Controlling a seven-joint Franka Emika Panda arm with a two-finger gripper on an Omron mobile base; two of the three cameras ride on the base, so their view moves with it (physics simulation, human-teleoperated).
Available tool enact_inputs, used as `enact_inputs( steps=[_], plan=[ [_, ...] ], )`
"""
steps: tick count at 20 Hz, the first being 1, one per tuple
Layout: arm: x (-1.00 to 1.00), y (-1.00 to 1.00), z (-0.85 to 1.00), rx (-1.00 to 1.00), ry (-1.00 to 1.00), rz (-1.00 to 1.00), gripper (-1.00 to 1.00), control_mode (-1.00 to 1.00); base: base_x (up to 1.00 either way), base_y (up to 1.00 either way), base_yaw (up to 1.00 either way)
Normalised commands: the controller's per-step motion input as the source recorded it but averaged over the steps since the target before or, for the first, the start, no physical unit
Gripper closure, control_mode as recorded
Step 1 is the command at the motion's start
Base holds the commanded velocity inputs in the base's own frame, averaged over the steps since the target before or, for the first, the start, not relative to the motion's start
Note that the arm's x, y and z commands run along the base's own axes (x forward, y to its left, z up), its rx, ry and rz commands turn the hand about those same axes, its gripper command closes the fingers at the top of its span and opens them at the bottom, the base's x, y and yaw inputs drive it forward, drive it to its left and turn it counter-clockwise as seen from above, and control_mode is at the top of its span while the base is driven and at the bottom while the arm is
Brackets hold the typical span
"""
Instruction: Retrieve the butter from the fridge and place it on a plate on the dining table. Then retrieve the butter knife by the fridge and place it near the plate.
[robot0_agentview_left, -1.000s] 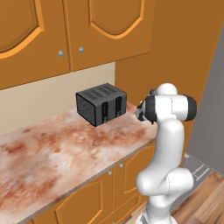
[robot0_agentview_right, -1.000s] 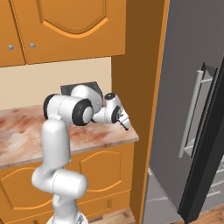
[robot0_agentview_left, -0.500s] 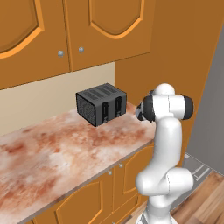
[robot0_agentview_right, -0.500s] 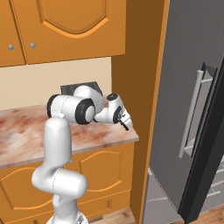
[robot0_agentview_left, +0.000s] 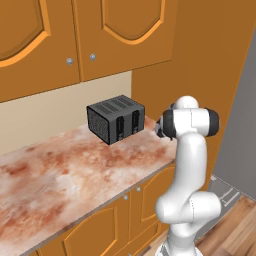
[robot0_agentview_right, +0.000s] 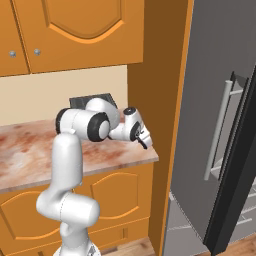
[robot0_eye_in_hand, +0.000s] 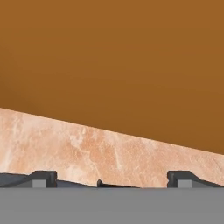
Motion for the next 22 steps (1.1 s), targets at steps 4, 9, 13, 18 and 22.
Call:
enact_inputs(
  steps=[4, 9, 13, 18, 22],
  plan=[
    [-0.01, 0.00, -0.33, 0.00, 0.12, -0.01, -1.00, -1.00, 0.00, 0.00, 0.00],
    [-0.26, 0.13, -0.41, 0.00, 0.19, -0.02, -1.00, -1.00, 0.00, 0.00, 0.00],
    [-0.46, 0.34, -0.27, 0.00, 0.08, -0.01, -1.00, -1.00, 0.00, 0.00, 0.00],
    [-0.55, 0.42, -0.20, 0.01, 0.02, 0.00, -1.00, -1.00, 0.00, 0.00, 0.00],
    [-0.64, 0.18, -0.23, 0.04, 0.04, -0.04, -1.00, -1.00, 0.00, 0.00, 0.00]
  ],
)
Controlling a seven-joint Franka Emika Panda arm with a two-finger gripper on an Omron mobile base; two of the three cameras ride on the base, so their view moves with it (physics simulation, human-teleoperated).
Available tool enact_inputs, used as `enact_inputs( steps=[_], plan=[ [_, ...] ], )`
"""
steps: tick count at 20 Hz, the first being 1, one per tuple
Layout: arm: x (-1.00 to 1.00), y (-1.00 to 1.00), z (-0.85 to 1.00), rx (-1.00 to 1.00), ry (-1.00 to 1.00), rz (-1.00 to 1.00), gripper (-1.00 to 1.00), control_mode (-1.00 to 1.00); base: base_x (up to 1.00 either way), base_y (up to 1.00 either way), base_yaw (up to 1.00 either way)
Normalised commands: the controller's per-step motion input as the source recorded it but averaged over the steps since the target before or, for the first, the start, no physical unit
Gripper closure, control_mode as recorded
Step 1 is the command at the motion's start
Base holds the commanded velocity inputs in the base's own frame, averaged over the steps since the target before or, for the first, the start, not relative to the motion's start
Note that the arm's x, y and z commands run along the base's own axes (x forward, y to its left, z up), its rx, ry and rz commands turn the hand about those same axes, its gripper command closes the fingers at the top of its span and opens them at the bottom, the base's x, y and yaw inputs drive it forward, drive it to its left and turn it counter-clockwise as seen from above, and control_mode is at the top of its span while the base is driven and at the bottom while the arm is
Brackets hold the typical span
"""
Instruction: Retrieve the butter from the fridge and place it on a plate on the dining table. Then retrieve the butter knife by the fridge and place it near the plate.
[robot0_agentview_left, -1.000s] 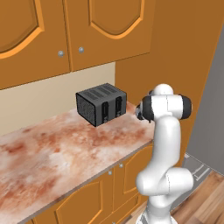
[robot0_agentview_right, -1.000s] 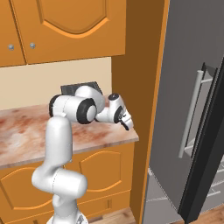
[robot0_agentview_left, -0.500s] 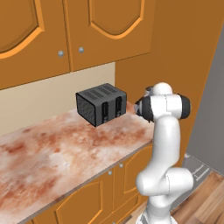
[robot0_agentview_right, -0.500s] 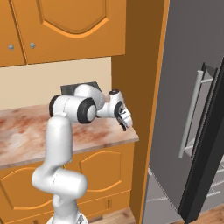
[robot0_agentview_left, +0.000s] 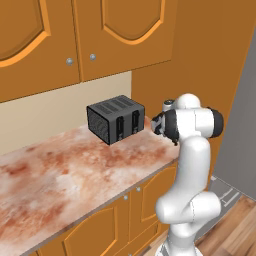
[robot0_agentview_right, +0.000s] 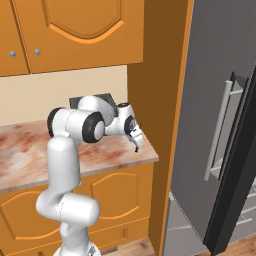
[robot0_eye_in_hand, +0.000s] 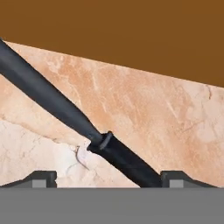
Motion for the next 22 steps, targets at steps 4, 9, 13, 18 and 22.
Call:
enact_inputs(
  steps=[4, 9, 13, 18, 22],
  plan=[
    [-0.41, 0.08, -0.06, 0.03, 0.02, -0.02, -1.00, -1.00, 0.00, 0.00, 0.00],
    [-0.04, -0.12, 0.62, 0.00, 0.01, 0.00, -1.00, -1.00, 0.00, 0.00, 0.00],
    [0.00, -0.29, 0.22, 0.01, 0.02, 0.04, -1.00, -1.00, 0.00, 0.00, 0.00],
    [0.00, 0.05, -0.10, 0.00, 0.22, 0.20, -1.00, -1.00, 0.00, 0.00, 0.00],
    [0.24, 0.02, -0.01, 0.03, 0.16, 0.17, -1.00, -1.00, 0.00, 0.00, 0.00]
  ],
)
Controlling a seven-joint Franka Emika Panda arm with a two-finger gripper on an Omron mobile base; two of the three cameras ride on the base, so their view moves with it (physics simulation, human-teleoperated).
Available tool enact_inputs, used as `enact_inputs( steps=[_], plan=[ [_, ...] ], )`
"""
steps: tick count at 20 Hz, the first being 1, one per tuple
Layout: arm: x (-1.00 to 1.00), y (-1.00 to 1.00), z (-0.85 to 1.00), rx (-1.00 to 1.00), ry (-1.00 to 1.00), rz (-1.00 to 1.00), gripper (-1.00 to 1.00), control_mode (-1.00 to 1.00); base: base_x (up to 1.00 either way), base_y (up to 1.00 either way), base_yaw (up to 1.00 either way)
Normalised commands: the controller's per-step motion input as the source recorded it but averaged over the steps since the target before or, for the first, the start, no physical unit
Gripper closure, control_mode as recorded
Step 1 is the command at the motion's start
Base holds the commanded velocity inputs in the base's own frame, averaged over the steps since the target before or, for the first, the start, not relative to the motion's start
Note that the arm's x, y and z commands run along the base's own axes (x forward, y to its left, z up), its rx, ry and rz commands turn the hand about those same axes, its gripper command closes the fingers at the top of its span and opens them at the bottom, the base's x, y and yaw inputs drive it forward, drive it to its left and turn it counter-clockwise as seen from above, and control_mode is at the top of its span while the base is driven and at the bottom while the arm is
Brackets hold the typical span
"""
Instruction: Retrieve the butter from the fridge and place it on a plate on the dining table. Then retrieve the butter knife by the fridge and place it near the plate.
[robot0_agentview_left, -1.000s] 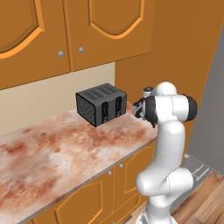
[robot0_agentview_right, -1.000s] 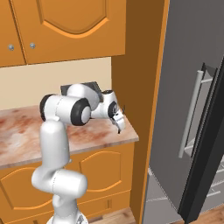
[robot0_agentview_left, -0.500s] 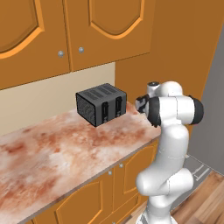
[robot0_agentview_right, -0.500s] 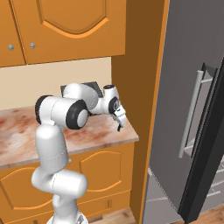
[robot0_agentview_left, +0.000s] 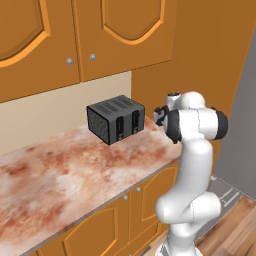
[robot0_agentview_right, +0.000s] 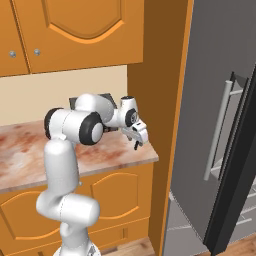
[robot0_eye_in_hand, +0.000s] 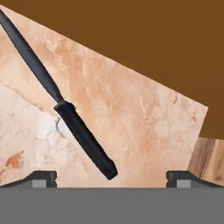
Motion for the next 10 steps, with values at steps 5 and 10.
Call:
enact_inputs(
  steps=[5, 10],
  plan=[
    [0.38, -0.10, -0.11, 0.03, -0.02, 0.00, -1.00, -1.00, 0.00, 0.00, 0.00],
    [0.05, 0.00, -0.12, 0.02, -0.01, 0.15, -1.00, -1.00, 0.00, 0.00, 0.00]
  ],
)
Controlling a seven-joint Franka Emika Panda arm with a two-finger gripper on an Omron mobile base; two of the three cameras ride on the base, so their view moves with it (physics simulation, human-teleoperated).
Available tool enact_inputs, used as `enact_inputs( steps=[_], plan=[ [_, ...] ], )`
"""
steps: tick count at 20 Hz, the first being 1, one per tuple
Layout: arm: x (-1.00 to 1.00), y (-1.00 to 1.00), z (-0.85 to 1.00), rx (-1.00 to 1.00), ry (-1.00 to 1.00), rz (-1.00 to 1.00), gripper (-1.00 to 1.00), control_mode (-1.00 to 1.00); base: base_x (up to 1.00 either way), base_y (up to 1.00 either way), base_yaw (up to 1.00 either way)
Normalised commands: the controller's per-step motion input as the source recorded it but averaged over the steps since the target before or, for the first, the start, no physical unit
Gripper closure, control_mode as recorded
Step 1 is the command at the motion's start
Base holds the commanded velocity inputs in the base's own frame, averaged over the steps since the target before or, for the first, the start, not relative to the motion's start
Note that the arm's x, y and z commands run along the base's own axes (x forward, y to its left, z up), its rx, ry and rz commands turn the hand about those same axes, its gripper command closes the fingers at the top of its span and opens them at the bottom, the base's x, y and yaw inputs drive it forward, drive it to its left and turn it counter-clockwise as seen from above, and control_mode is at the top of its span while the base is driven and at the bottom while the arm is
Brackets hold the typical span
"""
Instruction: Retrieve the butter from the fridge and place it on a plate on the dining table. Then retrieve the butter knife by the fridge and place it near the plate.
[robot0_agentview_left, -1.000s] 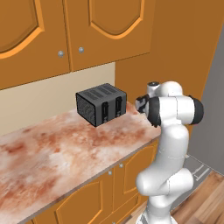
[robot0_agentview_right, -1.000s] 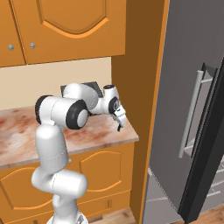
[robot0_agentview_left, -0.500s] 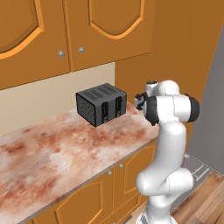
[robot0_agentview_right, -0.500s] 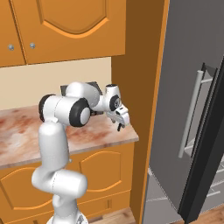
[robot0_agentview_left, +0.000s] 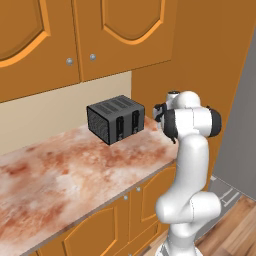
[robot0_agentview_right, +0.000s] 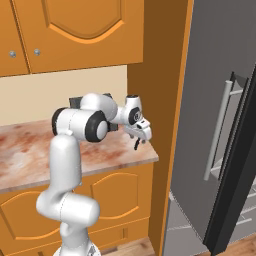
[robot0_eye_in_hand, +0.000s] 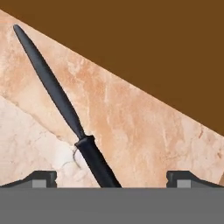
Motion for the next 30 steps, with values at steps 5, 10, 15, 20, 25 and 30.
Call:
enact_inputs(
  steps=[5, 10, 15, 20, 25, 30],
  plan=[
    [0.00, -0.03, -0.02, 0.00, 0.00, 0.27, -1.00, -1.00, 0.00, 0.00, 0.00],
    [0.00, 0.11, -0.15, 0.03, 0.00, 0.33, -1.00, -1.00, 0.00, 0.00, 0.00],
    [0.03, 0.00, 0.00, 0.00, 0.00, 0.06, -1.00, -1.00, 0.00, 0.00, 0.00],
    [0.00, 0.00, -0.16, 0.00, 0.00, 0.01, -1.00, -1.00, 0.00, 0.00, 0.00],
    [0.00, 0.00, -0.15, 0.00, 0.00, 0.01, -1.00, -1.00, 0.00, 0.00, 0.00],
    [0.00, 0.00, -0.20, 0.00, 0.00, 0.01, -1.00, -1.00, 0.00, 0.00, 0.00]
  ],
)
